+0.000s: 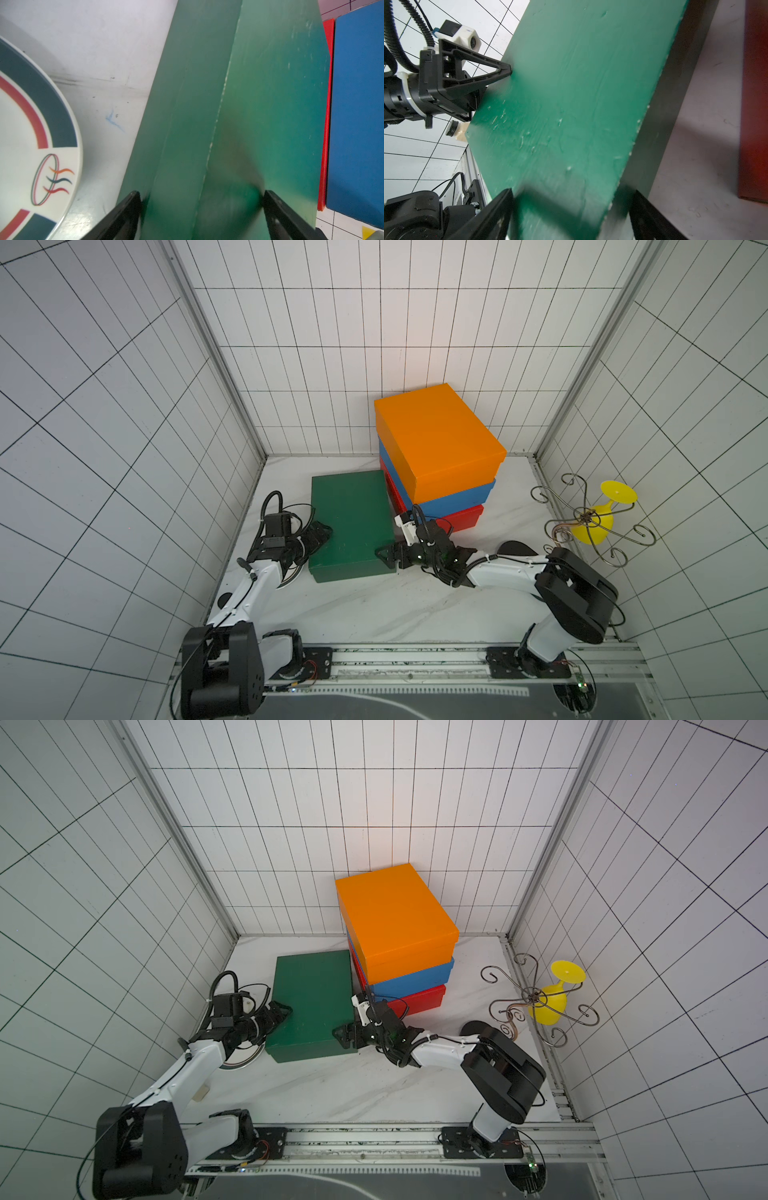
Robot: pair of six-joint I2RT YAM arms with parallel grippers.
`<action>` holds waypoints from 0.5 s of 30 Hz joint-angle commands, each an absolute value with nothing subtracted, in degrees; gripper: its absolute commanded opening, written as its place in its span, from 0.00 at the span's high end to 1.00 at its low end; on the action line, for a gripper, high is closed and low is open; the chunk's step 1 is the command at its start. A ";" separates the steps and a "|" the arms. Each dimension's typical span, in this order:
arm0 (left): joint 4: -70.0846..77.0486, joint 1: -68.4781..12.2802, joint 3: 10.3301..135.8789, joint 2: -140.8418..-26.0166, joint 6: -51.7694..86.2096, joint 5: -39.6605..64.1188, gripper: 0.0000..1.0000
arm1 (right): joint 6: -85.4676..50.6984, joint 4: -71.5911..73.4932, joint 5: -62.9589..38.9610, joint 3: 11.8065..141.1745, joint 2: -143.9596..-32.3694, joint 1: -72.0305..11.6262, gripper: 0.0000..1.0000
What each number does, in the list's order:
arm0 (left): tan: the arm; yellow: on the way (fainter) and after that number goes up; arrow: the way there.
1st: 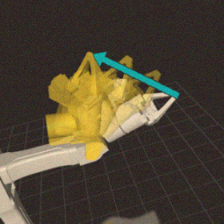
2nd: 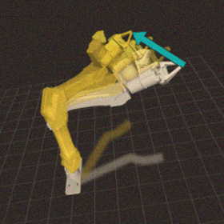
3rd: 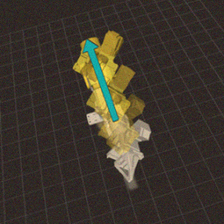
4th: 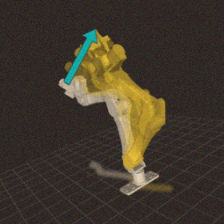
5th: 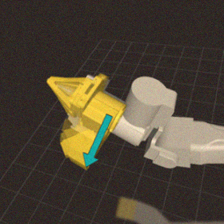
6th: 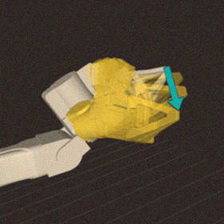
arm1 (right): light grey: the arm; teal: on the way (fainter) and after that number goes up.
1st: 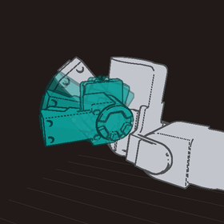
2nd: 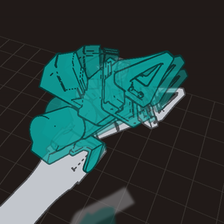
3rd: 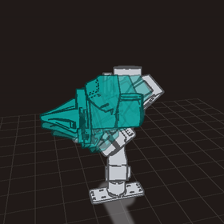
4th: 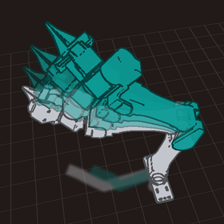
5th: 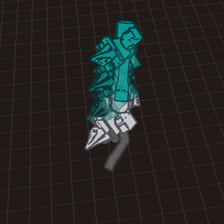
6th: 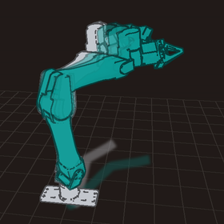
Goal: Stack the shoeboxes
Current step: Pick up the shoebox from the center of the board.
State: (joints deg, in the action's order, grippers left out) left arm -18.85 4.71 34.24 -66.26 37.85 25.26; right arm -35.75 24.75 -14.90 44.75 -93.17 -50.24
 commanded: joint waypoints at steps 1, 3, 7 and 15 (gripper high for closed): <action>-19.45 1.64 32.52 -65.60 39.31 30.04 0.12 | -36.06 26.29 -18.74 50.85 -94.75 -52.06 0.17; -19.79 1.66 32.86 -64.12 39.80 30.66 0.13 | -35.57 26.02 -19.94 51.79 -94.58 -52.53 0.21; -22.49 1.53 34.57 -60.56 40.23 30.35 0.14 | -35.09 24.82 -21.06 53.53 -93.67 -53.29 0.25; -26.03 1.52 37.90 -54.83 42.05 30.32 0.15 | -34.25 20.82 -21.97 57.61 -91.09 -55.09 0.31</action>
State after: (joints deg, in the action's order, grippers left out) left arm -24.91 3.79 34.63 -57.01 38.63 20.12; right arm -36.82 18.26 -17.47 48.51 -92.90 -51.70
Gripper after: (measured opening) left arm 0.856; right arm 0.695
